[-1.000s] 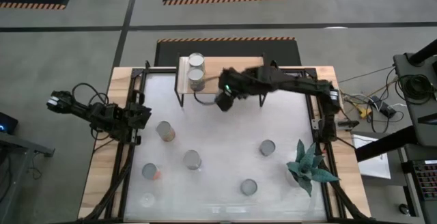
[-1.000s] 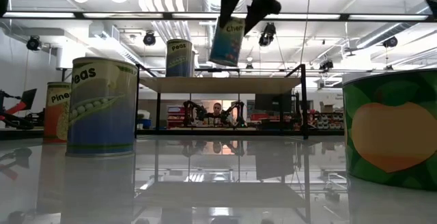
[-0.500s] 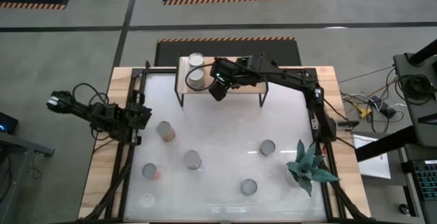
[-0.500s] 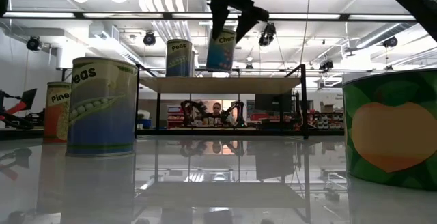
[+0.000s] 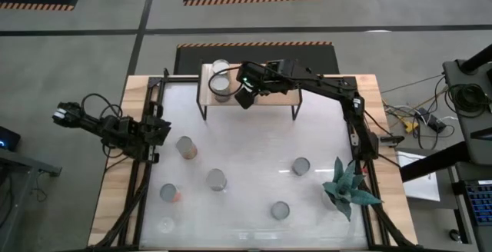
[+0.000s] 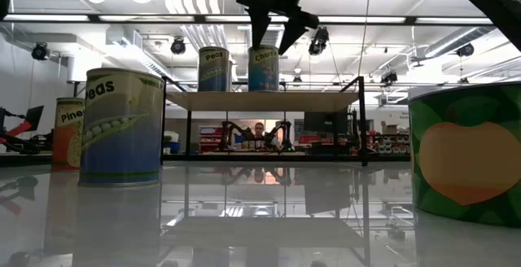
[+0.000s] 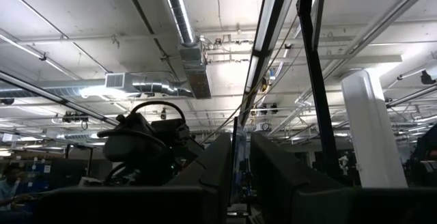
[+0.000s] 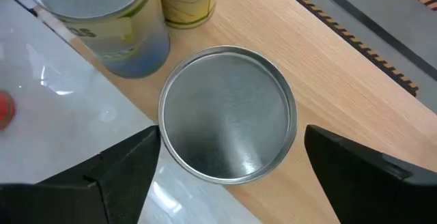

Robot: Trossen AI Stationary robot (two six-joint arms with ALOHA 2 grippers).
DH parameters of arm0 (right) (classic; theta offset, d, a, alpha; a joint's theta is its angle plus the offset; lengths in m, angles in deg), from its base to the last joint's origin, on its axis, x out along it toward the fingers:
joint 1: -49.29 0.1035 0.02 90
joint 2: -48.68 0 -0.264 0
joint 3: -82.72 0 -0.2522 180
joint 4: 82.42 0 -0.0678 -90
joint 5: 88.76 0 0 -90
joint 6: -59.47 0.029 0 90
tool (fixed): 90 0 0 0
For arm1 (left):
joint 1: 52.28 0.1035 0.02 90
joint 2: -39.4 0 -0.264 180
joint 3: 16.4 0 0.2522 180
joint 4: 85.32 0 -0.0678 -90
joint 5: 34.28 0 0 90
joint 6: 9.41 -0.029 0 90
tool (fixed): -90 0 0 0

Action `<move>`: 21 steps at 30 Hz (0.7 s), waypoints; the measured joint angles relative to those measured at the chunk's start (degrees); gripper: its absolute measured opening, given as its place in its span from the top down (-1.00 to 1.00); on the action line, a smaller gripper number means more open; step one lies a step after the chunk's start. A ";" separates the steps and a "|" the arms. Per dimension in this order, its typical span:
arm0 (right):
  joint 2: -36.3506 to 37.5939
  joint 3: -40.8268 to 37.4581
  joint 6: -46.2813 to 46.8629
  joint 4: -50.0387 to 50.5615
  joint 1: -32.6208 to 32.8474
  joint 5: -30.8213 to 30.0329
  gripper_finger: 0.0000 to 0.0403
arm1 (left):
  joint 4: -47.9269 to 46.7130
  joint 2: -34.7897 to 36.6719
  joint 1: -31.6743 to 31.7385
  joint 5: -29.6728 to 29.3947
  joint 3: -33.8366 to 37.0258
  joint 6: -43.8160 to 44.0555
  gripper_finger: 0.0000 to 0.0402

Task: Pick and place cans onto a shelf
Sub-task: Put the canned cherries on the shelf

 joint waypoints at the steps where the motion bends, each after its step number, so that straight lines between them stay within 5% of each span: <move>1: 0.00 0.00 0.00 0.02 -0.12 0.02 -0.74 | -0.02 0.00 0.00 0.00 0.00 0.00 0.80; 13: 6.52 1.11 -2.53 6.68 -0.12 1.71 -0.67 | -0.03 -0.01 -0.01 0.00 0.00 0.00 0.80; 21: 6.52 -1.55 -3.46 13.32 0.97 1.53 -0.05 | -0.04 0.00 -0.01 0.00 0.00 -0.01 0.80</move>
